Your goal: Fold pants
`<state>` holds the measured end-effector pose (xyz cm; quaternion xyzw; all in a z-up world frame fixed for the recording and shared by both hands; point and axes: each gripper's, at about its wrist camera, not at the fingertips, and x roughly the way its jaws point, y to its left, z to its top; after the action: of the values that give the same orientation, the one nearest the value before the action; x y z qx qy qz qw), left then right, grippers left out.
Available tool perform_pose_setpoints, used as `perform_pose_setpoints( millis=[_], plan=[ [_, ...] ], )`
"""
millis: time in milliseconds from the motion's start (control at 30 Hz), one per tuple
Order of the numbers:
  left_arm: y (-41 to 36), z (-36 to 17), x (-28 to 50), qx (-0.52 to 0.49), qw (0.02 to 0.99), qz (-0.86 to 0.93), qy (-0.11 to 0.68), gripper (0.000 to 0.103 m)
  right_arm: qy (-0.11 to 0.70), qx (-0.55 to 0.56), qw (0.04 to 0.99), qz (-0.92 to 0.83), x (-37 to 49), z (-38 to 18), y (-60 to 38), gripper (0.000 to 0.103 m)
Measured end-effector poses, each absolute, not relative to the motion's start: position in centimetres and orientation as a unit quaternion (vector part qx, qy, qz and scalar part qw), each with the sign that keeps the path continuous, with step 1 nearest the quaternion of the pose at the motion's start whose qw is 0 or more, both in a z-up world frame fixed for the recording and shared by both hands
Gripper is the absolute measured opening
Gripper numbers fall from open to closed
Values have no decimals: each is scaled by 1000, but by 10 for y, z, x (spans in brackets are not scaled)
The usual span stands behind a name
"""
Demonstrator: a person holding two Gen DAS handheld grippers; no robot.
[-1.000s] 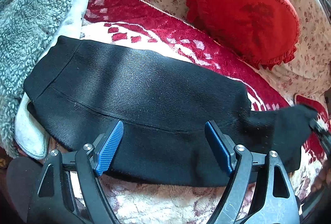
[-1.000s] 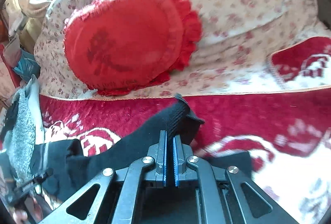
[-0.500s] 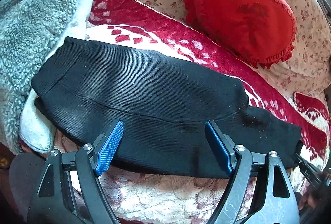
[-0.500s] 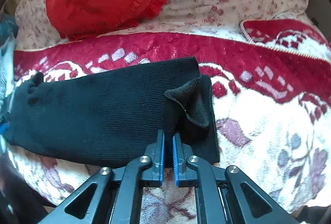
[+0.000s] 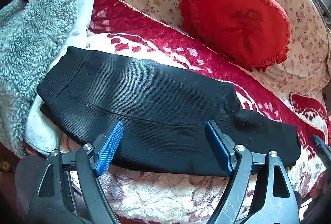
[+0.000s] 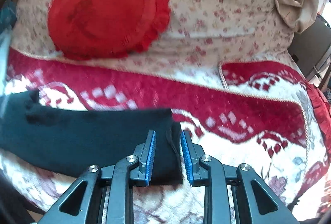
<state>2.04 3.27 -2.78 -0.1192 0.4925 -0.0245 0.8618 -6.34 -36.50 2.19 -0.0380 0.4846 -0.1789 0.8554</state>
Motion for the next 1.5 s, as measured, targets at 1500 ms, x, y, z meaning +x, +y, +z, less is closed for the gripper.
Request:
perform_pose_setpoints(
  millis=[1500],
  plan=[
    [99,-48,14,-124,854,62,501,81,481,-20,868,126,19,-28,-180,14]
  ],
)
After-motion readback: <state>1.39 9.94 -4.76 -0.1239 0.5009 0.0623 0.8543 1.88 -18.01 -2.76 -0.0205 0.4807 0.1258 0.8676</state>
